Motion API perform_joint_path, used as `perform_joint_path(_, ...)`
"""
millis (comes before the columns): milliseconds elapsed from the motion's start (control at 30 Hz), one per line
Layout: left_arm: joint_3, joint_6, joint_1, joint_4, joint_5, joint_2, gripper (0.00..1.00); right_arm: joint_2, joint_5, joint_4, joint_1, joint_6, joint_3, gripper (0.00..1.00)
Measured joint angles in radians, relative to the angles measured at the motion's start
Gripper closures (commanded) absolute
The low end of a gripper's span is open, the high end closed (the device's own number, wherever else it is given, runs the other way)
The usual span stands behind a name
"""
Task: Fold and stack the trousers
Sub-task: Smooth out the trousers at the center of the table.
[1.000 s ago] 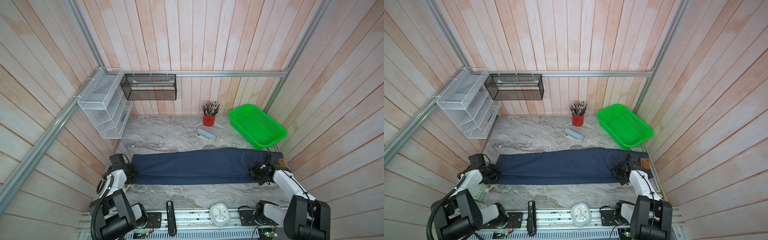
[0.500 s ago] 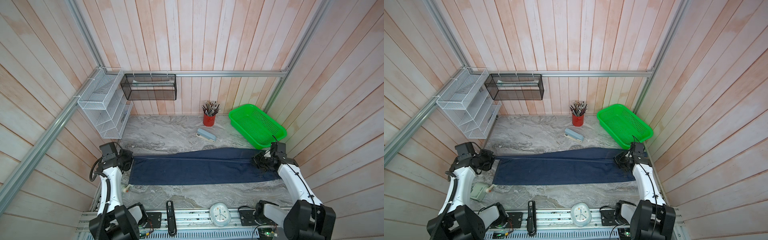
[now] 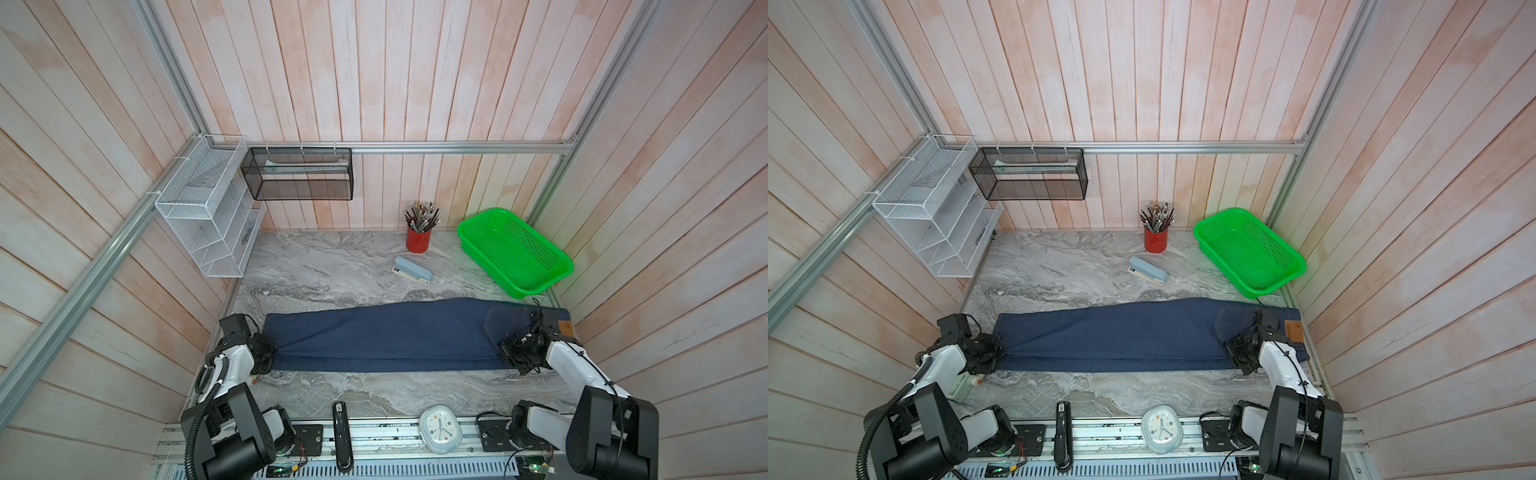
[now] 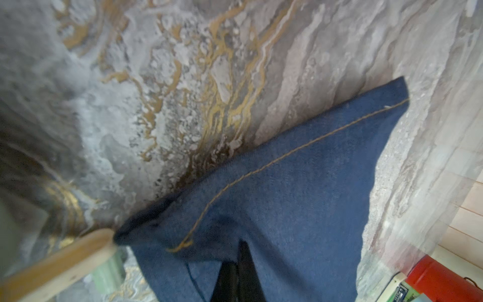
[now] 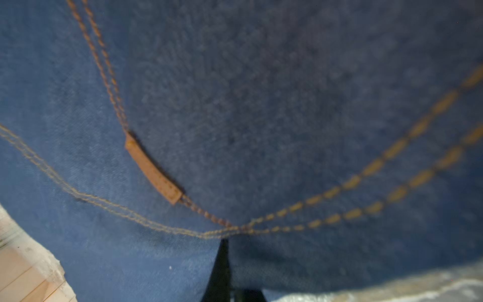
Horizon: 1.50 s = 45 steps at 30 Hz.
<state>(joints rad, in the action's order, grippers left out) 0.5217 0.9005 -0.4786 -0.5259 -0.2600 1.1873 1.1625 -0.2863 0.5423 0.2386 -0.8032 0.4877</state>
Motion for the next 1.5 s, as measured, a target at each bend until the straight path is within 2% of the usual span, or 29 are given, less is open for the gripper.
perform_joint_path(333,0.031,-0.001,0.000,-0.042,-0.004,-0.098,1.00,-0.008,0.000,0.015,0.000,0.011,0.016,1.00)
perform_joint_path(500,0.034,-0.008,0.001,-0.060,-0.004,-0.087,1.00,-0.016,0.001,0.019,0.000,0.015,0.019,1.00)
perform_joint_path(533,0.031,-0.010,0.000,-0.060,-0.004,-0.080,1.00,-0.016,0.001,0.019,0.001,0.016,0.019,0.95)
perform_joint_path(567,0.028,-0.010,-0.002,-0.060,-0.004,-0.076,0.96,-0.016,0.002,0.019,0.001,0.017,0.017,0.87)
perform_joint_path(600,0.025,-0.010,-0.004,-0.060,-0.003,-0.072,0.90,-0.016,0.003,0.019,0.002,0.019,0.015,0.80)
perform_joint_path(667,0.024,-0.020,-0.010,-0.061,0.006,-0.066,0.71,-0.019,0.028,0.024,0.007,0.018,0.014,0.69)
perform_joint_path(733,0.026,-0.020,-0.017,-0.064,0.019,-0.065,0.60,-0.031,0.047,0.037,0.013,0.023,0.014,0.59)
perform_joint_path(767,0.031,-0.021,-0.019,-0.072,0.028,-0.065,0.54,-0.042,0.057,0.049,0.013,0.024,0.015,0.53)
perform_joint_path(800,0.039,-0.018,-0.020,-0.082,0.034,-0.065,0.50,-0.053,0.065,0.063,0.013,0.026,0.018,0.42)
perform_joint_path(833,0.052,-0.017,-0.021,-0.094,0.041,-0.066,0.46,-0.066,0.074,0.081,0.013,0.031,0.023,0.37)
perform_joint_path(1000,0.160,-0.016,-0.023,-0.148,0.067,-0.088,0.25,-0.103,0.100,0.188,0.013,0.048,0.108,0.35)
perform_joint_path(1133,0.232,-0.018,-0.023,-0.152,0.065,-0.106,0.25,-0.100,0.122,0.232,0.014,0.048,0.203,0.35)
perform_joint_path(1300,0.237,-0.018,-0.023,-0.140,0.032,-0.084,0.25,-0.095,0.221,0.191,0.033,0.028,0.282,0.35)
perform_joint_path(1400,0.220,-0.022,-0.013,-0.111,0.012,-0.032,0.25,-0.060,0.248,0.124,0.117,0.018,0.285,0.39)
perform_joint_path(1500,0.199,-0.028,0.008,-0.076,-0.008,0.038,0.28,0.019,0.240,0.034,0.224,0.001,0.276,0.49)
